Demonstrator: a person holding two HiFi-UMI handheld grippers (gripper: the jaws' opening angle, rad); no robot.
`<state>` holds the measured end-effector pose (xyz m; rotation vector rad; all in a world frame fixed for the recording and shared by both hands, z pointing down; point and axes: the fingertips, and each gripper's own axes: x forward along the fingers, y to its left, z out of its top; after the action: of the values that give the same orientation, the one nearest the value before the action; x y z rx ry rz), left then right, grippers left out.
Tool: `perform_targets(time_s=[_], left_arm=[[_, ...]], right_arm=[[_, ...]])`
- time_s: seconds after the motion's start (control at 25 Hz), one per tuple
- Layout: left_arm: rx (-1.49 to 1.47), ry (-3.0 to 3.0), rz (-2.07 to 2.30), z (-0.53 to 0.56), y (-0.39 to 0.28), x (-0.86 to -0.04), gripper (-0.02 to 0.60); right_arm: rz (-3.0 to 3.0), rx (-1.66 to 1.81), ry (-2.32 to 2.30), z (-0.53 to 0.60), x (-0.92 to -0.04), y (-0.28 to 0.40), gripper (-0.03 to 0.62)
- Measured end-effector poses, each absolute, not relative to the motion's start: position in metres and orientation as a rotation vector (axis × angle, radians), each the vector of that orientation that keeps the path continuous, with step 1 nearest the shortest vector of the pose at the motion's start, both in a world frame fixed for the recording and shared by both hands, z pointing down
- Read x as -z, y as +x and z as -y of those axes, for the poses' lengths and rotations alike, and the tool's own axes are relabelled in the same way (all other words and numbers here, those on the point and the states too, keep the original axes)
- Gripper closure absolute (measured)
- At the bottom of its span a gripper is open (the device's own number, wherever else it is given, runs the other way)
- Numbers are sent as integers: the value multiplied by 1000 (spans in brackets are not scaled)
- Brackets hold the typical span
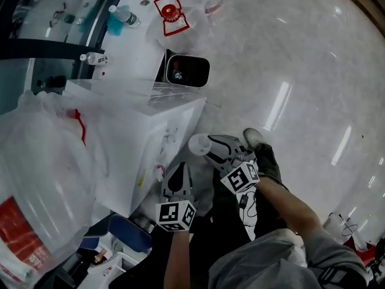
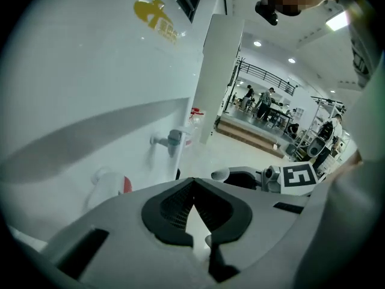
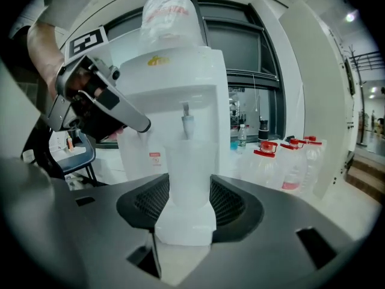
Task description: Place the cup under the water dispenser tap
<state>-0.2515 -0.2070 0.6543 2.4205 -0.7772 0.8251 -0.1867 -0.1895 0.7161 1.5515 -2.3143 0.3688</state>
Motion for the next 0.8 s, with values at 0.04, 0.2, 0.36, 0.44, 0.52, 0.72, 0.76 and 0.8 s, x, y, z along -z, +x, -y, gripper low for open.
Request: perform_targets(time_s=[0.04, 0.2, 0.36, 0.44, 0.52, 0.72, 0.76, 0.8], left_arm=[[-828, 2423, 772, 207, -251, -658, 572], [-833, 2443, 728, 206, -244, -669, 572], [-824, 2438, 732, 211, -244, -684, 572], [-829, 2434, 736, 214, -247, -694, 574], [-843, 2432, 730, 215, -250, -702, 574], [-874, 2424, 710, 214, -259, -713, 574], [-880, 2425, 706, 213, -261, -713, 574], [-886, 2426, 705, 213, -263, -714, 574]], right_arm=[[2317, -365, 1549, 191, -723, -189, 384], [2324, -348, 1539, 202, -749, -196, 384], [2332, -345, 1533, 211, -774, -203, 384], [2331, -340, 1531, 216, -787, -205, 384], [2332, -335, 1530, 221, -798, -208, 384], [2340, -320, 1501, 230, -820, -220, 384], [2344, -314, 1495, 231, -823, -222, 384], [2347, -309, 1491, 234, -826, -225, 384]])
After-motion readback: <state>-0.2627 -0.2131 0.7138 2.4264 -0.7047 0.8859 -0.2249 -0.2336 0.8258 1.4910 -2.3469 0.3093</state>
